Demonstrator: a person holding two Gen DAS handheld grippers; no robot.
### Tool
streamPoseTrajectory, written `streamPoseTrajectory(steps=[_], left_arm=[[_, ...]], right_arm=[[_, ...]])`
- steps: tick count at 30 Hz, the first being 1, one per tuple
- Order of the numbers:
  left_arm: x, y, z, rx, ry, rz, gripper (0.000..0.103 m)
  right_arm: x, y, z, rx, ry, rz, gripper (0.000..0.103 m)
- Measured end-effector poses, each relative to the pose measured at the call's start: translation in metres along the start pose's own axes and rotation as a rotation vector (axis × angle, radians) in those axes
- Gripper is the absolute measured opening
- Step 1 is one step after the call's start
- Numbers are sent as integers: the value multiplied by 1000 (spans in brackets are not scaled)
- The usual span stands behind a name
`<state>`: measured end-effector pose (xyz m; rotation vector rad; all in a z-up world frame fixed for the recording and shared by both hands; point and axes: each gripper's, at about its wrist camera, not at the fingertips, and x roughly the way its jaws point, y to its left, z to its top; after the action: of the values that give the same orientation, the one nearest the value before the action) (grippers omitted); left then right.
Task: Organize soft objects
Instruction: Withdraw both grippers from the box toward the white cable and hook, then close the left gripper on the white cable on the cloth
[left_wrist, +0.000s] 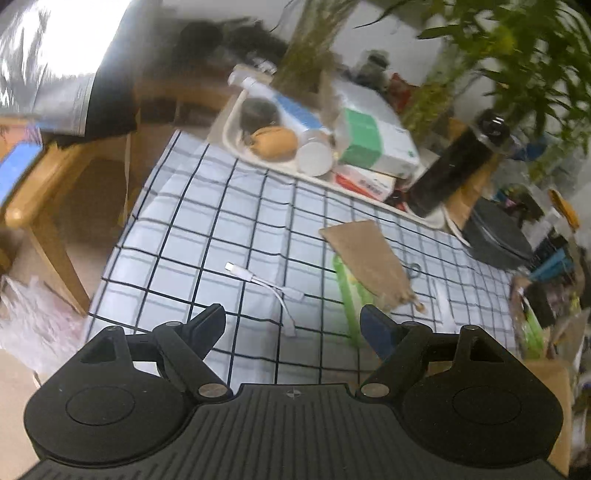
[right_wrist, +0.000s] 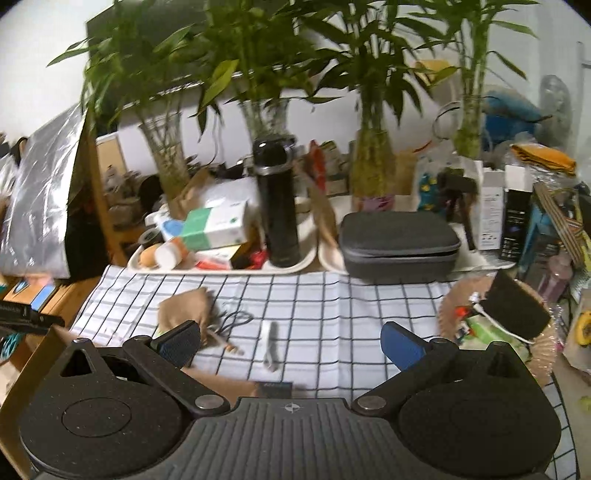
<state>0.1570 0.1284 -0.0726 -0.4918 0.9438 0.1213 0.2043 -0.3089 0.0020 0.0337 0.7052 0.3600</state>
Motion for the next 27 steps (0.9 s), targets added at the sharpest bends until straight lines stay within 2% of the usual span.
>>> streamPoseTrajectory(steps=[5,11,18,19,22,26,27], left_arm=[[33,13,15,-78,59,2,79],[69,19,25,-113,105,9,78],[106,18,29,-125,164,35,56],[105,14,29,-105,136,39,55],[111,3,30,-40,119,53,51],[115,-18,24,109,110,104,31],[115,-22,22,146,105,119,21]], right_arm=[[8,-8,5,0,-16,-48,103],[28,-12,8,-42,6,-81,103],[51,-19,9,-84,36,-119,103],[53,-21,10,-85,38,-121,103],[58,-22,11,-88,44,-124,103],[61,-21,11,-105,42,-116,103],[63,-20,11,-113,43,-114,103]])
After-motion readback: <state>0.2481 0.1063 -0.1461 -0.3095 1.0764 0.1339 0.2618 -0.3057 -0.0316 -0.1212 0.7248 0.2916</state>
